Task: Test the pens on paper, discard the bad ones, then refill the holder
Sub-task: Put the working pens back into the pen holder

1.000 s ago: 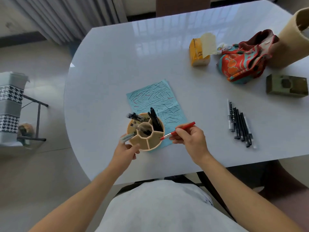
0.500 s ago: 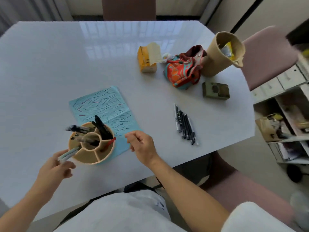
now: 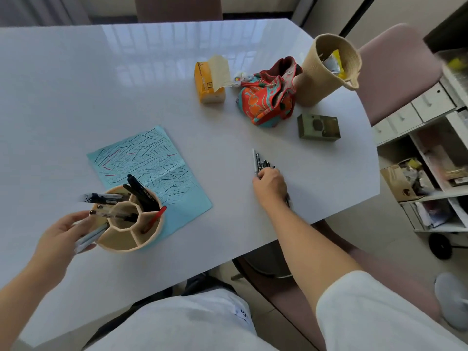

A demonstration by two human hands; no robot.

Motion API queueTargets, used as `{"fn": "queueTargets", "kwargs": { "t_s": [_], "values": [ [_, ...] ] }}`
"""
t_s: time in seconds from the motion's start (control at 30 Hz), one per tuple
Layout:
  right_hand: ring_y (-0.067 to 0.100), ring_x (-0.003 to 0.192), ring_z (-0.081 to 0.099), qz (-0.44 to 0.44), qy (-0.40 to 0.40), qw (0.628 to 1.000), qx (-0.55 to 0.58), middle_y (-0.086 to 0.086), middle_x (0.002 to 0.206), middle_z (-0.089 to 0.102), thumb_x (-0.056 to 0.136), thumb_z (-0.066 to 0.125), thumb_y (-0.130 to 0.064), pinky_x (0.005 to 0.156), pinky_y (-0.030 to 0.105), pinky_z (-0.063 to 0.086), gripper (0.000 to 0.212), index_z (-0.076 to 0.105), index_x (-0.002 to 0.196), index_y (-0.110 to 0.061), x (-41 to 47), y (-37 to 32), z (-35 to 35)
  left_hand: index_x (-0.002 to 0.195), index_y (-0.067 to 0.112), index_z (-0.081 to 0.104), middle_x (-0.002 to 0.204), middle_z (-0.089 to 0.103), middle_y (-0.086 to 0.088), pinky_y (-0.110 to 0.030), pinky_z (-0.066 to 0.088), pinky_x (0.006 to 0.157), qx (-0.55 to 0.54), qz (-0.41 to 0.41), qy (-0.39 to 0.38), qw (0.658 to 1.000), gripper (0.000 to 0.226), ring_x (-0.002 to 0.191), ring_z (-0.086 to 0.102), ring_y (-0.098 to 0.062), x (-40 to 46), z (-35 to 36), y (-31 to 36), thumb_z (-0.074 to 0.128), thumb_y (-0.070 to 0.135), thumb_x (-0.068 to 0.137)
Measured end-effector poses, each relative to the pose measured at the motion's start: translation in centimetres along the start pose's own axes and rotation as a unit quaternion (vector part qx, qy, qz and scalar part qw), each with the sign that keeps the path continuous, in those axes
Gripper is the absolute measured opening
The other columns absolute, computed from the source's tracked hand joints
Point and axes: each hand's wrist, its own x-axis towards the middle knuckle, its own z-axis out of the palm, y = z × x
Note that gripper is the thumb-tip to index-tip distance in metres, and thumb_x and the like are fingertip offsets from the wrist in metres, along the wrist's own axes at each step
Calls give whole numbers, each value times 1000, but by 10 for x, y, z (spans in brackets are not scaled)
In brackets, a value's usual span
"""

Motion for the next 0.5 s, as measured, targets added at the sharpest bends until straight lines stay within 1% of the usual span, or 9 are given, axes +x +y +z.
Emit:
{"fn": "queueTargets", "kwargs": {
  "t_s": [0.03, 0.07, 0.1, 0.17, 0.23, 0.3, 0.37, 0.43, 0.5],
  "values": [
    [33, 108, 64, -12, -7, 999, -32, 12, 115, 68, 96, 58, -30, 84, 36, 52, 24, 71, 106, -14, 1, -3, 2, 110, 33, 70, 99, 76, -5, -40, 61, 65, 2, 4, 6, 1000, 48, 84, 75, -27, -6, 2, 5, 76, 60, 70],
    [33, 108, 66, -22, -10, 998, -65, 13, 115, 70, 97, 56, -32, 85, 36, 53, 28, 71, 109, -12, 4, -2, 2, 111, 32, 70, 99, 77, -5, -38, 61, 64, -2, 7, 2, 1000, 51, 83, 76, -26, -13, 12, 14, 76, 61, 70],
    [34, 108, 68, -29, -14, 996, -87, 14, 115, 71, 97, 56, -33, 84, 37, 53, 31, 71, 110, -10, 5, -5, 5, 110, 32, 70, 99, 77, -5, -36, 61, 64, -6, 6, -13, 1000, 47, 82, 76, -25, -24, 18, 23, 75, 59, 72],
    [35, 105, 70, -18, -25, 993, -117, 16, 112, 73, 93, 58, -35, 81, 37, 54, 34, 72, 108, -7, 8, 1, 1, 107, 31, 71, 96, 77, -6, -37, 60, 65, -6, 10, -45, 999, 29, 80, 75, -24, -37, 41, 34, 72, 48, 83],
    [34, 98, 71, -20, -52, 992, -114, 15, 105, 74, 86, 62, -36, 77, 35, 55, 34, 74, 103, -9, 1, -10, 10, 107, 27, 69, 93, 77, -7, -40, 61, 68, 1, 6, -38, 999, 18, 79, 74, -26, -44, 37, 38, 67, 37, 92],
    [31, 82, 68, -41, -74, 994, -70, 11, 91, 74, 80, 64, -38, 68, 32, 53, 31, 75, 94, -12, -14, -25, 20, 107, 27, 69, 92, 77, -8, -39, 61, 67, -7, 9, -30, 999, 15, 78, 74, -27, -48, 32, 40, 63, 34, 96],
    [25, 70, 55, -38, -83, 996, 5, 1, 76, 65, 78, 64, -39, 60, 27, 43, 24, 69, 84, -17, -34, -34, 25, 106, 31, 70, 92, 77, -10, -37, 62, 64, -14, 12, -27, 999, 13, 77, 74, -28, -47, 30, 36, 63, 36, 96],
    [20, 64, 49, -31, -104, 992, 72, -6, 69, 55, 80, 60, -36, 53, 25, 32, 17, 58, 77, -20, -49, -30, 28, 105, 37, 70, 91, 77, -10, -35, 62, 61, -21, 12, -26, 999, 12, 77, 75, -30, -47, 32, 33, 64, 39, 94],
    [21, 65, 52, -22, -133, 982, 132, -5, 70, 56, 83, 55, -30, 51, 26, 31, 15, 51, 73, -20, -60, -22, 30, 106, 41, 69, 91, 77, -8, -37, 62, 62, -25, 8, -29, 999, 12, 79, 75, -31, -46, 37, 28, 64, 38, 95]
  ]
}}
